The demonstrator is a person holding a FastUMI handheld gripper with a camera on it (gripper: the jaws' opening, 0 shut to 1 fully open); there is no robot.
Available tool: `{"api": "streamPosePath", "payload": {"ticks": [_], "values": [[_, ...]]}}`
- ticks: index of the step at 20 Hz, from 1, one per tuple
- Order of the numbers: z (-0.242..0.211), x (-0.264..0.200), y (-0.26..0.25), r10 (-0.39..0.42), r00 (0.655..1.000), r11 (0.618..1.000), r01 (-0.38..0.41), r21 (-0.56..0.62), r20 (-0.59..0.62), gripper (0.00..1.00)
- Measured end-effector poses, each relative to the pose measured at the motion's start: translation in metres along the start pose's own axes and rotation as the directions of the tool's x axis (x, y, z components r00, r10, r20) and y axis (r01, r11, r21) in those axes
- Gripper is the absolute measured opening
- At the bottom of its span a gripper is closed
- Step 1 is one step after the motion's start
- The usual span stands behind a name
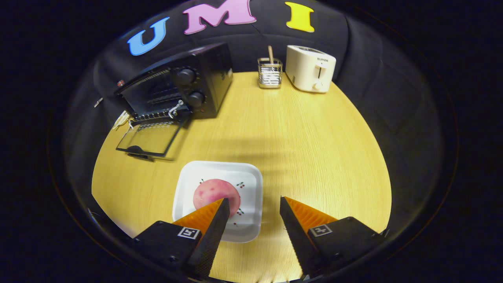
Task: Open the toaster oven, put the food inside, and close the toaster oven door.
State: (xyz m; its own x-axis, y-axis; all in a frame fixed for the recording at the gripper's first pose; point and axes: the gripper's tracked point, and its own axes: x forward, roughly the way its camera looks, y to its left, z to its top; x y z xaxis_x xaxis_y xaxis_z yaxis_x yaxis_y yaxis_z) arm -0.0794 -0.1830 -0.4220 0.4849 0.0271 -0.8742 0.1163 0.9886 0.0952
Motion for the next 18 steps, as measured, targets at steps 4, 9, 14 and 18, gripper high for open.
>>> {"api": "streamPosePath", "payload": {"ticks": [4, 9, 14, 18], "values": [[-0.015, 0.023, -0.011, 0.001, 0.997, 1.0, -0.003, -0.023, -0.078, 0.67], [-0.013, 0.033, -0.006, -0.002, 0.993, 1.0, -0.002, -0.029, -0.122, 0.6], [-0.013, 0.035, -0.002, -0.028, 0.983, 0.998, 0.017, -0.058, -0.181, 0.45], [-0.015, 0.036, -0.002, -0.009, 0.966, 0.999, -0.004, -0.049, -0.259, 0.45]]}}
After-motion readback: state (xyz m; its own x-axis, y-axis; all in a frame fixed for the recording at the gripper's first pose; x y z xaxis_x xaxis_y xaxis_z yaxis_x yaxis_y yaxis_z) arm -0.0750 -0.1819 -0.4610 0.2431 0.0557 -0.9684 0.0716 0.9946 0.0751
